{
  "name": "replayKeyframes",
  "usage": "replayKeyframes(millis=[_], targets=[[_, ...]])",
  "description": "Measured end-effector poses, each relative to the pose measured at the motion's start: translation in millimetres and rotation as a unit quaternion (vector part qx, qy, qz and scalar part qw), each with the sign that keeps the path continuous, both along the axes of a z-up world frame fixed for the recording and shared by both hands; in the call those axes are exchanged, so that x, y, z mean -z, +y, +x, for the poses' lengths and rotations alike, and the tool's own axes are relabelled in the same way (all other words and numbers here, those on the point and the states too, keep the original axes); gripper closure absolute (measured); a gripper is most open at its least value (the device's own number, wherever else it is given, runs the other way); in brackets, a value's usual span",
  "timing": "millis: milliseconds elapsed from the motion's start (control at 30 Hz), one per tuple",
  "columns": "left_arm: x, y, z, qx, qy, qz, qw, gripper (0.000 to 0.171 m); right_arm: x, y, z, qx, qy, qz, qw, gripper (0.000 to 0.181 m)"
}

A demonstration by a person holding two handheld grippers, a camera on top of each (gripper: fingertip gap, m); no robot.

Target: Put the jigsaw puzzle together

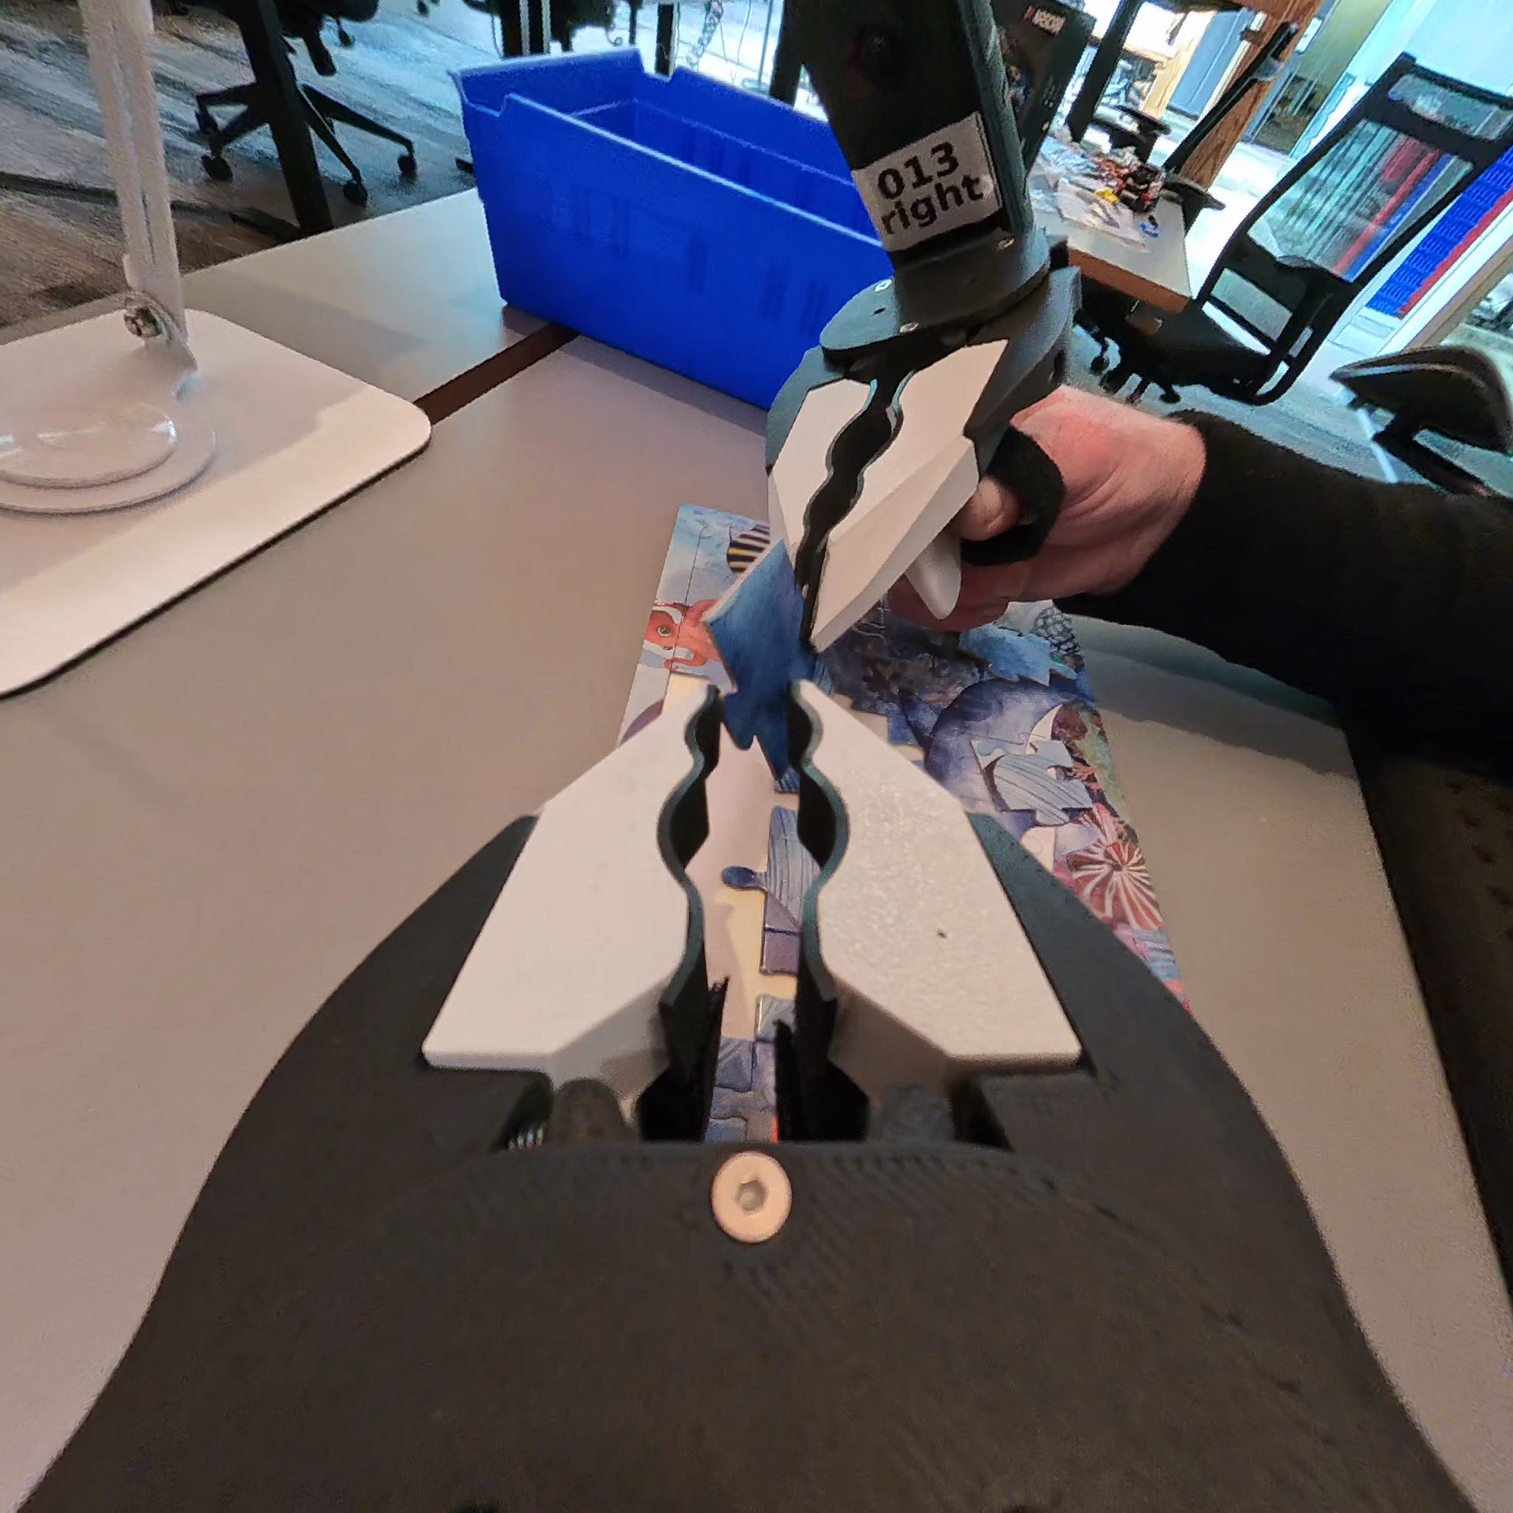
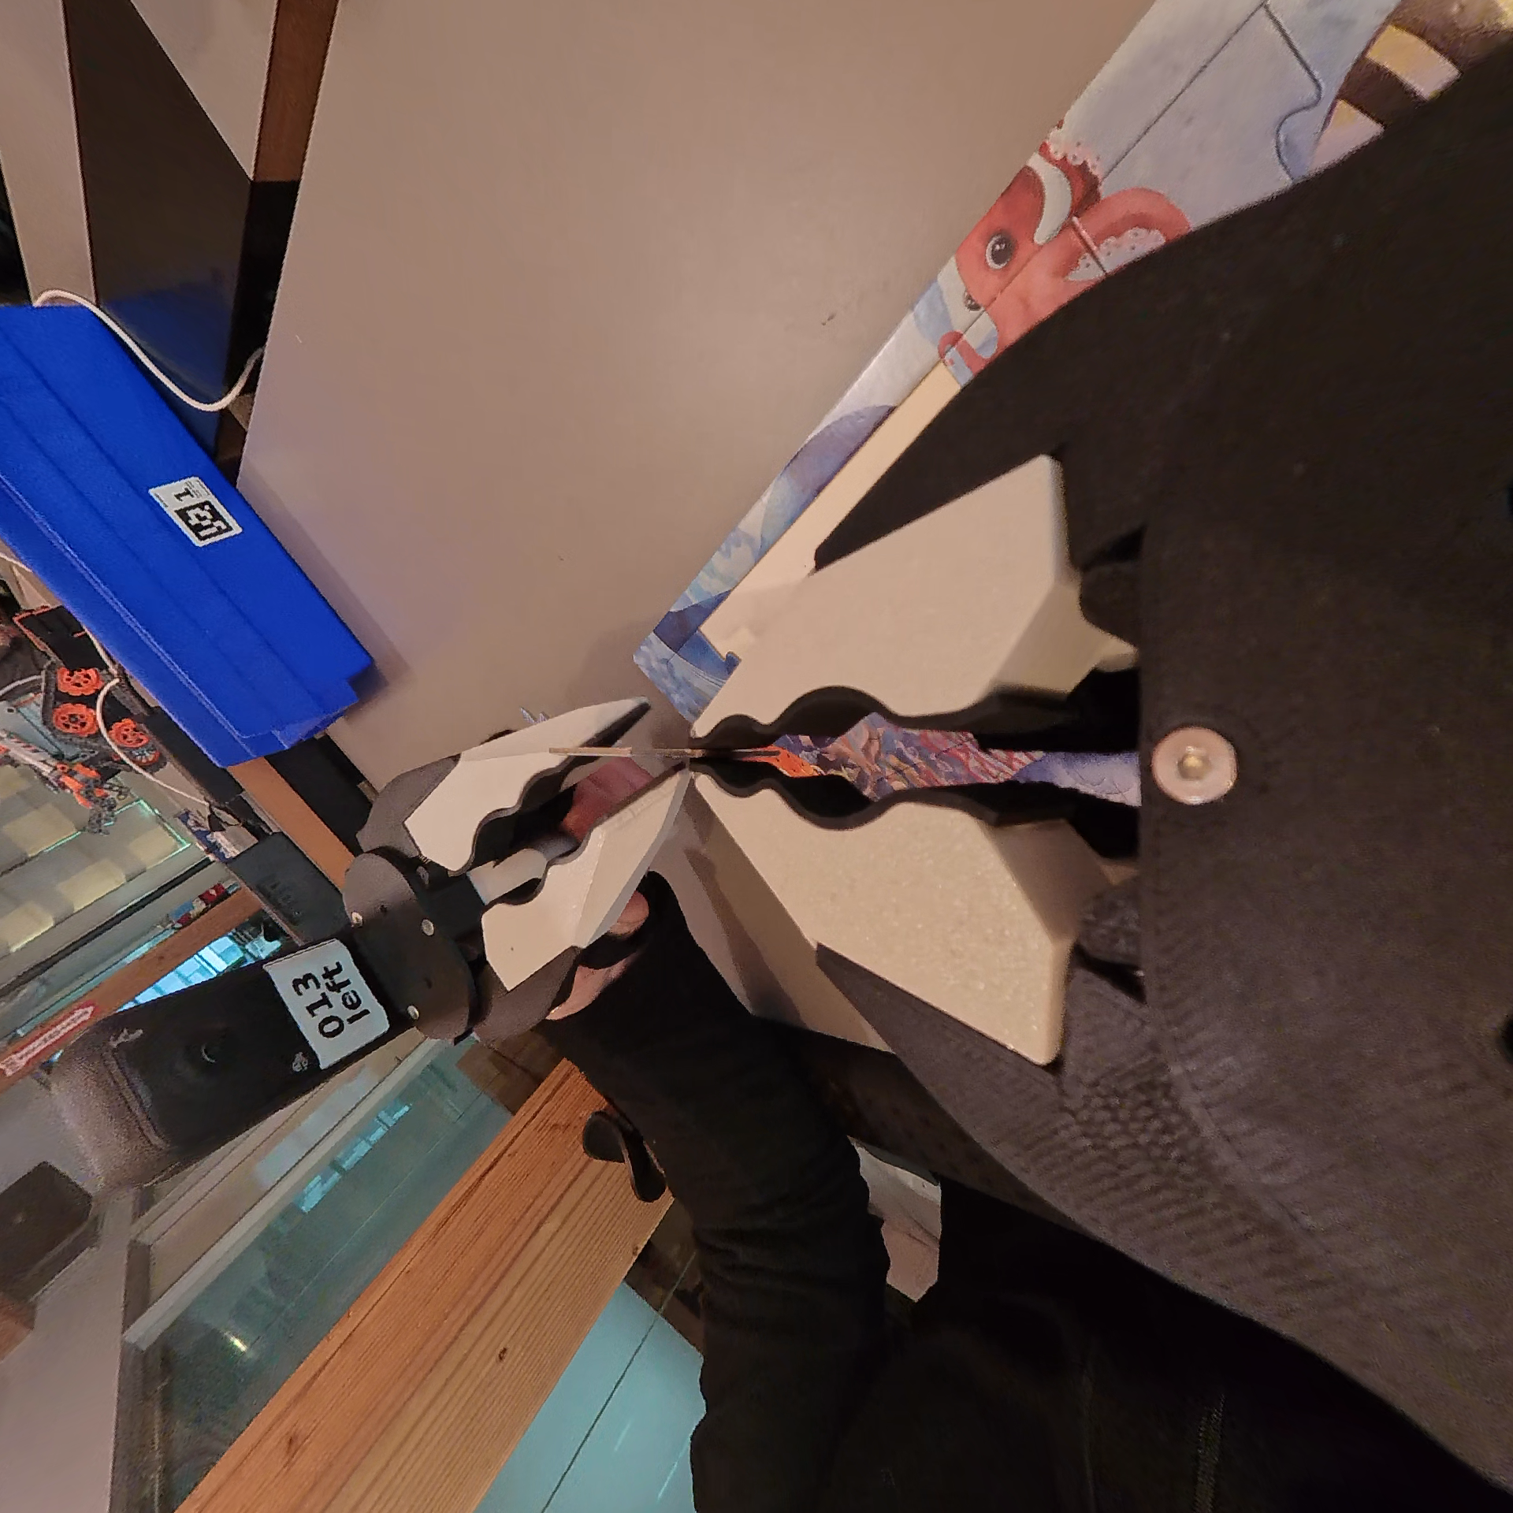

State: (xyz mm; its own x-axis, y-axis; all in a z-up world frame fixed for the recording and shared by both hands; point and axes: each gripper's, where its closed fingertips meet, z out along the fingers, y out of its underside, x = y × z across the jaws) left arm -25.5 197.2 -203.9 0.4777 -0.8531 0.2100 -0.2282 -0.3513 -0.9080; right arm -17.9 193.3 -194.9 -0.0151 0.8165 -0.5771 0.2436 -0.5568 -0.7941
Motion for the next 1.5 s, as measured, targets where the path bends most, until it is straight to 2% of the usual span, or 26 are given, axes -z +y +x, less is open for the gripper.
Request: replayKeyframes(millis=[100, 233, 400, 600, 867, 1000, 1067, 1133, 1200, 1367, 1500], targets=[[8, 0, -3, 0.001, 0.006, -0.013, 1.000, 0.162, 9, 0, -3, -0.009, -0.018, -0.003, 1.000, 0.181], [13, -3, -7, 0.009, 0.008, -0.029, 1.000, 0.170, 16, 4, -6, 0.004, -0.041, 0.008, 0.999, 0.178], [19, -5, -9, 0.012, 0.007, -0.055, 0.998, 0.171, 23, 9, -10, 0.022, -0.064, 0.010, 0.998, 0.173], [23, -8, -13, 0.019, -0.011, -0.091, 0.996, 0.171, 16, 10, -13, 0.033, -0.057, 0.033, 0.997, 0.171], [21, -16, -16, 0.037, -0.024, -0.115, 0.992, 0.171, 19, 3, -17, 0.008, -0.062, 0.032, 0.998, 0.180], [26, -16, -29, 0.027, 0.011, -0.111, 0.993, 0.157, 20, -1, -22, -0.001, -0.067, 0.024, 0.997, 0.181], [33, -12, -44, 0.003, 0.053, -0.102, 0.993, 0.148, 24, -1, -25, -0.005, -0.082, 0.018, 0.996, 0.181], [39, -9, -56, -0.017, 0.088, -0.089, 0.992, 0.148, 29, -2, -26, -0.012, -0.099, 0.015, 0.995, 0.181], [41, -9, -58, -0.018, 0.091, -0.088, 0.992, 0.148, 36, -5, -26, -0.025, -0.116, 0.002, 0.993, 0.181], [46, -8, -44, -0.006, 0.117, -0.066, 0.991, 0.151, 58, -4, -20, -0.043, -0.176, -0.005, 0.983, 0.181], [54, -9, -37, 0.001, 0.140, -0.059, 0.988, 0.153, 60, 2, -19, -0.060, -0.190, -0.022, 0.980, 0.181]])
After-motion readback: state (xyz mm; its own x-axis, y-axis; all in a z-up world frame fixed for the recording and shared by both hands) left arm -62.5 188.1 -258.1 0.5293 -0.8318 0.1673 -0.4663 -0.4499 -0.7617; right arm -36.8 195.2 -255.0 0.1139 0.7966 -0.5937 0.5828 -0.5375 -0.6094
